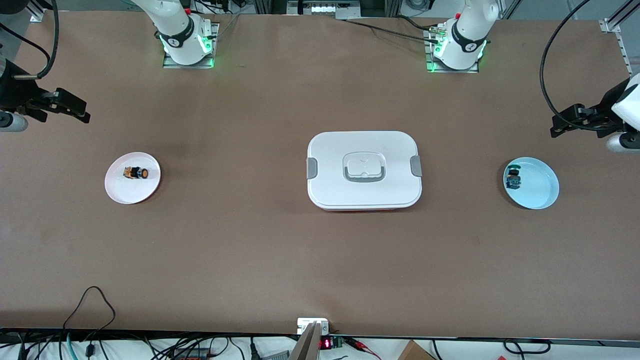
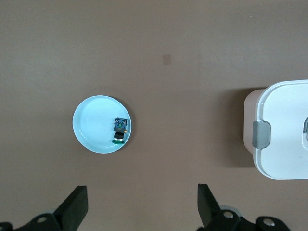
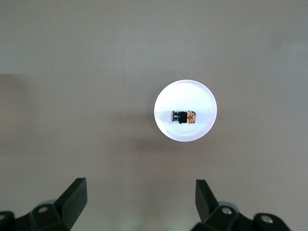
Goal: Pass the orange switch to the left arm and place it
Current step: 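Move the right gripper toward the white plate with the orange switch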
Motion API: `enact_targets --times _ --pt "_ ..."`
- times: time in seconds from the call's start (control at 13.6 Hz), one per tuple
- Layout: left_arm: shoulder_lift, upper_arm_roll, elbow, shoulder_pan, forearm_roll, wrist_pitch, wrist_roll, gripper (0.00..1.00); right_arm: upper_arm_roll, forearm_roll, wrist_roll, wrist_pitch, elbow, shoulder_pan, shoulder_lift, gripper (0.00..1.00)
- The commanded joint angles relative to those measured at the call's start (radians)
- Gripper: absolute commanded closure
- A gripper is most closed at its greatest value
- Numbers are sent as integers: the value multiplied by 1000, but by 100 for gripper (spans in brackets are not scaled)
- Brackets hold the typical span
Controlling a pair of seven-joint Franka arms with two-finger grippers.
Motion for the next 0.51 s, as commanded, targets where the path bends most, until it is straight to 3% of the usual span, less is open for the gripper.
enact_targets --times 0.0,0.44 --pt "-15 -6 -6 7 1 2 20 0 1 0 1 -18 6 -2 -10 0" --pt "-15 -6 -6 7 1 2 20 0 -1 -4 -2 -20 6 -2 -1 0"
